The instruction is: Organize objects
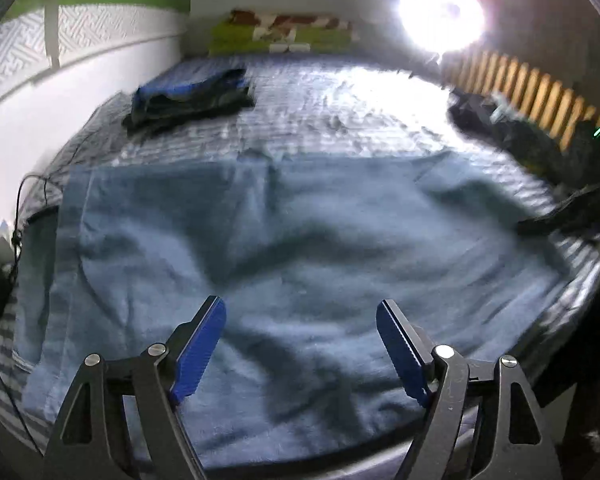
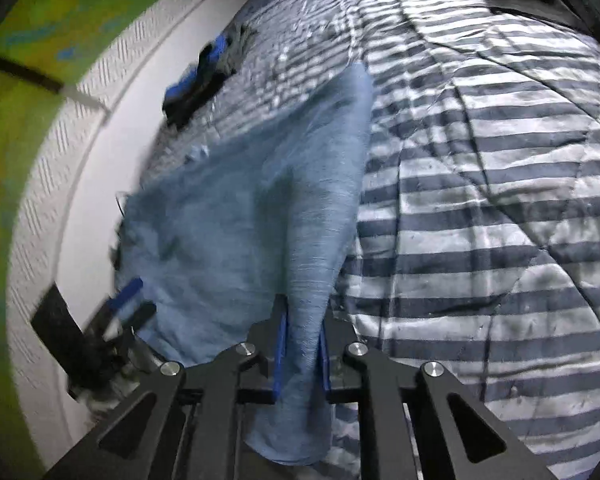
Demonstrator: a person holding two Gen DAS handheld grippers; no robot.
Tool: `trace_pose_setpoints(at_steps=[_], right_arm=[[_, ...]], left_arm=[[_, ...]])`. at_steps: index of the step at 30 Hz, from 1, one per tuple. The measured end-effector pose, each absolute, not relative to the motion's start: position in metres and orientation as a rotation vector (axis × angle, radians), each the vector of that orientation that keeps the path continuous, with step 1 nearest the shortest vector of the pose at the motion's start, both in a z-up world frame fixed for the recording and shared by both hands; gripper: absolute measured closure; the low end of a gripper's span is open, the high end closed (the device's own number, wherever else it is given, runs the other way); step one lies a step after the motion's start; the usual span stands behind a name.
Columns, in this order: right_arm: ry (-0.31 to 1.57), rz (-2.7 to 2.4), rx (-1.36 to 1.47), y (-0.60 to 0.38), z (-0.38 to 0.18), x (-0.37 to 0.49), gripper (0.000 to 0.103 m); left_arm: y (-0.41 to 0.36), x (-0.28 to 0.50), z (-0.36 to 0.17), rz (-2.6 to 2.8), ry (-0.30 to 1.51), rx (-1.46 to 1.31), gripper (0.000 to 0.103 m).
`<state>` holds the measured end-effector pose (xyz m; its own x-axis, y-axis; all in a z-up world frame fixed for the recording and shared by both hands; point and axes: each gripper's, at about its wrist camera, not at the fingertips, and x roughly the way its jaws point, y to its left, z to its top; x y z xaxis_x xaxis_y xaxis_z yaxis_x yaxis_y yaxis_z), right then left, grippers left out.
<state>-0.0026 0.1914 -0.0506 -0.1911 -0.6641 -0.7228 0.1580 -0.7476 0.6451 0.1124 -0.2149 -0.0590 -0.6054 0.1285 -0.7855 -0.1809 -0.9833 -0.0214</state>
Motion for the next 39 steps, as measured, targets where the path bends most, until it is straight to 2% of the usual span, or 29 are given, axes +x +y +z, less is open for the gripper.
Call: trace_pose_setpoints(at_steps=[1, 2, 7, 11, 15, 18, 22, 25, 29, 32, 39], right_arm=[[-0.596, -1.989, 1.536, 0.189, -0.048, -0.002, 0.095], [-0.59, -1.994, 1.537, 0.188, -0.045, -0.001, 0.095], [-0.579, -2.022, 1.477, 0.172, -0.01, 0.002, 0.096], [-0.567, -2.036, 1.397, 0.149, 0.024, 0.005, 0.096], [-0.527, -2.045, 1.333, 0.117, 0.055, 0.012, 0.096], [-0.491, -2.034, 1.285, 0.091, 0.074, 0.019, 0.096], [-0.407, -2.004, 1.229, 0.043, 0.095, 0.025, 0.096], [-0.312, -1.97, 1.19, -0.005, 0.106, 0.032, 0.096], [-0.208, -1.908, 1.159, -0.072, 0.103, 0.046, 0.096], [-0.13, -1.846, 1.163, -0.13, 0.09, 0.057, 0.096], [0.063, -1.777, 1.211, -0.24, 0.025, 0.076, 0.098]], left_arm=[[-0.214, 0.107, -0.074, 2.643, 0.105, -1.385, 0.022], [-0.213, 0.109, -0.074, 2.659, 0.115, -1.359, 0.022], [-0.234, 0.12, -0.046, 2.702, 0.009, -1.266, 0.022], [-0.278, 0.117, -0.059, 2.696, -0.272, -1.368, 0.023], [-0.282, 0.135, -0.054, 2.717, -0.216, -1.335, 0.023], [-0.312, 0.152, -0.033, 2.796, -0.316, -1.247, 0.023], [-0.382, 0.173, -0.016, 2.94, -0.598, -1.162, 0.023], [-0.444, 0.197, -0.013, 3.015, -0.893, -1.088, 0.023], [-0.495, 0.211, -0.013, 3.055, -1.089, -1.037, 0.023], [-0.51, 0.217, -0.016, 3.062, -1.12, -1.026, 0.023], [-0.507, 0.219, 0.003, 3.148, -0.937, -0.99, 0.023]])
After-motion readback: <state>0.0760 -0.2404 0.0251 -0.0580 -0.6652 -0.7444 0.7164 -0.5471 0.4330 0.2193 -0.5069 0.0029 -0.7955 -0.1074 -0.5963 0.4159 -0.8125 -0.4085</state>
